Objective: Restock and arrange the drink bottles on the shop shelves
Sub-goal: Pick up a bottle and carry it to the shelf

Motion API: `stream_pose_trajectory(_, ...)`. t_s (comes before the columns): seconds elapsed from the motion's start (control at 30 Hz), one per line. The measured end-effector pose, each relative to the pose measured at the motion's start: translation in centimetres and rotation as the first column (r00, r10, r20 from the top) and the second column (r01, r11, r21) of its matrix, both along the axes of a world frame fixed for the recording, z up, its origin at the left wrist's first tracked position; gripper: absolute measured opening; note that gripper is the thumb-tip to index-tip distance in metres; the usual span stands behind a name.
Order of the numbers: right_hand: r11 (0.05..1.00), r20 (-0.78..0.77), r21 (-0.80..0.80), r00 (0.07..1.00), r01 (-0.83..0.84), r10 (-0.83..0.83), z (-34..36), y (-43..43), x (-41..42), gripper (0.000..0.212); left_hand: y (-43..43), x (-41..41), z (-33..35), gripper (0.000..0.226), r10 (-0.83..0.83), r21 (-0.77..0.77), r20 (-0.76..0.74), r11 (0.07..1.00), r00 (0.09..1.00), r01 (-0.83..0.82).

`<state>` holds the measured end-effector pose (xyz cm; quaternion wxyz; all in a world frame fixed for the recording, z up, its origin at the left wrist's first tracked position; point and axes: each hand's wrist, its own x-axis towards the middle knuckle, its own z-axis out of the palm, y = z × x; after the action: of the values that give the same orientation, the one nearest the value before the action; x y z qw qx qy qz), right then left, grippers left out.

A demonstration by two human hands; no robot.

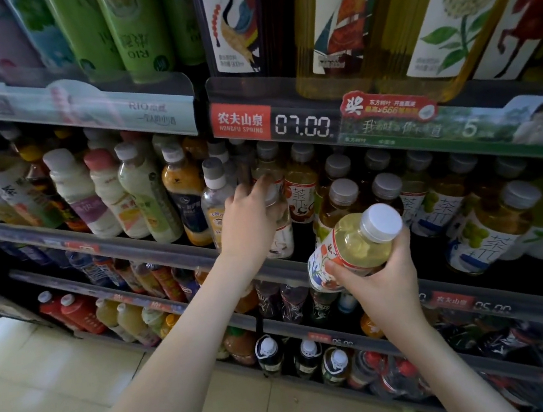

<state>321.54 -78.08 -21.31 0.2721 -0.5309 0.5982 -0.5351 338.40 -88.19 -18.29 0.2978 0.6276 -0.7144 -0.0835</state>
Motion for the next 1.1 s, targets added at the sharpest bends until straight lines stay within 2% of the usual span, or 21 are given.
stream_pose_trajectory(0.13, 1.0, 0.005, 0.003, 1.0, 0.006, -0.006, 0.5, 0.2, -0.6, 0.077, 0.3, -0.6, 0.3, 0.049, -0.003, 0.055, -0.104, 0.998, 0.995, 0.009)
stream_pose_trajectory(0.33, 0.999, 0.024, 0.02, 0.999, 0.032, -0.033, 1.0, 0.9, -1.8, 0.075, 0.0, -1.4, 1.2, 0.042, -0.02, 0.08, -0.123, 0.996, 0.992, 0.03)
stream_pose_trajectory(0.53, 0.996, 0.013, 0.029, 0.996, 0.085, -0.086, 1.3, 1.6, -4.2, 0.079, 0.3, 0.0, 0.8, 0.05, 0.092, 0.052, -0.193, 0.995, 0.977, -0.083)
stream_pose_trajectory(0.63, 0.994, 0.029, 0.03, 0.994, 0.104, -0.105, 1.6, 1.7, -5.0, 0.081, -0.3, 0.1, 1.0, 0.046, 0.043, 0.068, -0.261, 0.997, 0.964, -0.027)
stream_pose_trajectory(0.8, 0.994, 0.05, 0.037, 0.993, 0.104, -0.106, 1.4, 1.8, -5.1, 0.081, -0.8, -2.7, 0.7, 0.043, -0.092, 0.053, -0.158, 0.993, 0.983, 0.102)
stream_pose_trajectory(0.87, 0.995, 0.054, 0.042, 0.994, 0.093, -0.095, 1.2, 1.9, -5.1, 0.08, -1.0, -3.7, 0.5, 0.044, -0.093, 0.03, -0.09, 0.995, 0.992, 0.097)
stream_pose_trajectory(1.1, 0.994, 0.024, 0.067, 0.996, 0.085, -0.087, 0.6, 2.1, -5.2, 0.079, -1.7, -4.0, -0.8, 0.048, -0.074, -0.007, -0.091, 0.997, 0.993, 0.074)
